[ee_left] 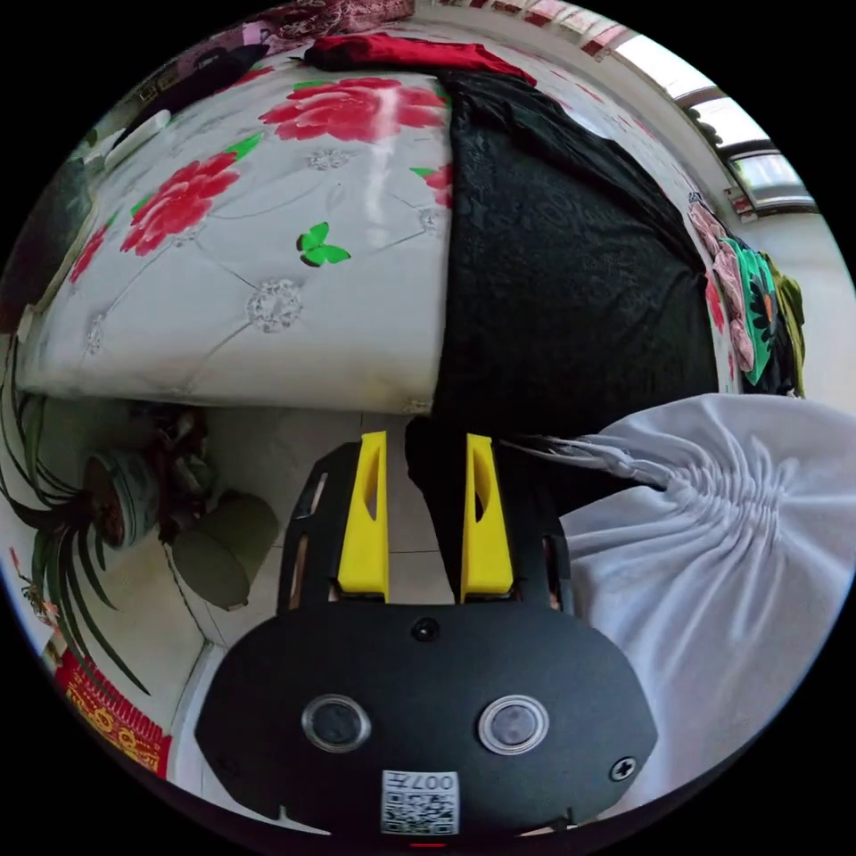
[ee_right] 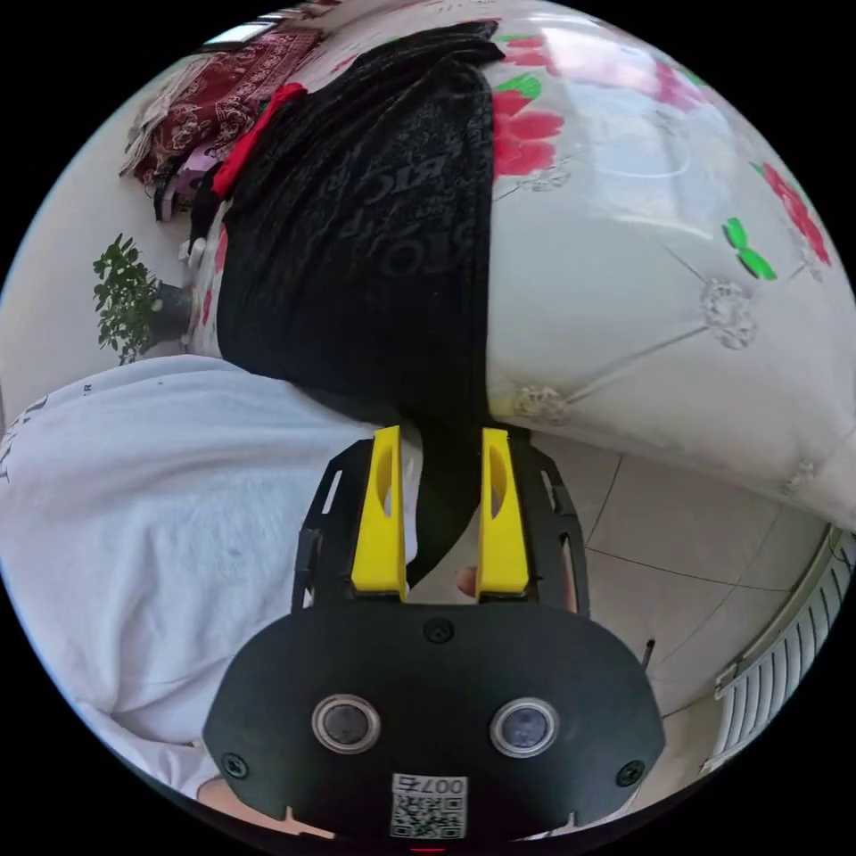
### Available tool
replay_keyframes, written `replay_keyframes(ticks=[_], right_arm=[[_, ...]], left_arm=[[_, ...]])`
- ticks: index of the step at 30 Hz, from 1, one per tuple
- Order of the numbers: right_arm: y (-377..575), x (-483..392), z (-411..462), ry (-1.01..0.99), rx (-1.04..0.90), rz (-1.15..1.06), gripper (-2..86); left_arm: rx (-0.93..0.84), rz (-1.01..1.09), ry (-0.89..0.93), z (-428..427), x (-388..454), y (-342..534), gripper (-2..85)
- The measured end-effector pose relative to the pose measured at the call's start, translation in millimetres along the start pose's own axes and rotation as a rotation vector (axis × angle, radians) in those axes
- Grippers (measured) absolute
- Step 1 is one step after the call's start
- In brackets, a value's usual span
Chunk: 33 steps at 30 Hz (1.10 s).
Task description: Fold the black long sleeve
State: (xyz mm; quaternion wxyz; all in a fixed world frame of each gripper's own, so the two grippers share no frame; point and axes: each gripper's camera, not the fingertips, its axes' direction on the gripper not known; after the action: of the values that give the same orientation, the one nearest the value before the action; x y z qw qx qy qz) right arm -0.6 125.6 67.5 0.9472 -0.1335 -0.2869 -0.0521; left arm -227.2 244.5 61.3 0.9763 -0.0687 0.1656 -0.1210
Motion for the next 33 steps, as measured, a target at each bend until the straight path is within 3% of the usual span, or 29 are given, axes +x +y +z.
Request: replay_keyframes(ticks=[2, 4, 7, 13, 17, 20, 24, 27, 31, 33], right_arm=[[-15, 0, 7, 0.050, -0.098, -0.048, 5.5], [-22, -1, 5, 0.101, -0.134, -0.106, 2.2], [-25, 1, -15, 0.027, -0.135, -0.190, 0.5], [-32, 22, -80, -0.200, -0.008, -0.230, -0.1], [-65, 35, -143, -0.352, 0.188, -0.244, -0.1], [-111, 51, -191, -0.450, 0.388, -0.174, 0.1], [-164, 76, -222, -0.465, 0.700, 0.096, 1.8], [-180, 68, -216, -0.360, 0.747, 0.163, 3.6], [-191, 41, -197, -0.134, 0.670, 0.099, 5.2], [-205, 17, -185, 0.106, 0.603, 0.027, 5.7]], left_arm=[[-0.056, 0.047, -0.048, 14, 11, -21, 10.7], [-0.219, 0.082, -0.084, 30, 15, -46, 4.4], [-0.286, 0.142, 0.053, 23, 2, -55, 0.2], [-0.138, 0.329, 0.423, -67, -27, -75, -0.8], [-0.007, 0.406, 0.622, -114, -47, -124, -0.7], [0.123, 0.327, 0.747, -134, -75, -192, -0.2], [0.323, -0.100, 0.860, -118, -120, -273, 4.1], [0.427, -0.240, 0.765, -114, -125, -283, 6.0], [0.401, -0.049, 0.507, -114, -92, -283, 7.5], [0.384, 0.090, 0.367, -116, -67, -285, 8.6]])
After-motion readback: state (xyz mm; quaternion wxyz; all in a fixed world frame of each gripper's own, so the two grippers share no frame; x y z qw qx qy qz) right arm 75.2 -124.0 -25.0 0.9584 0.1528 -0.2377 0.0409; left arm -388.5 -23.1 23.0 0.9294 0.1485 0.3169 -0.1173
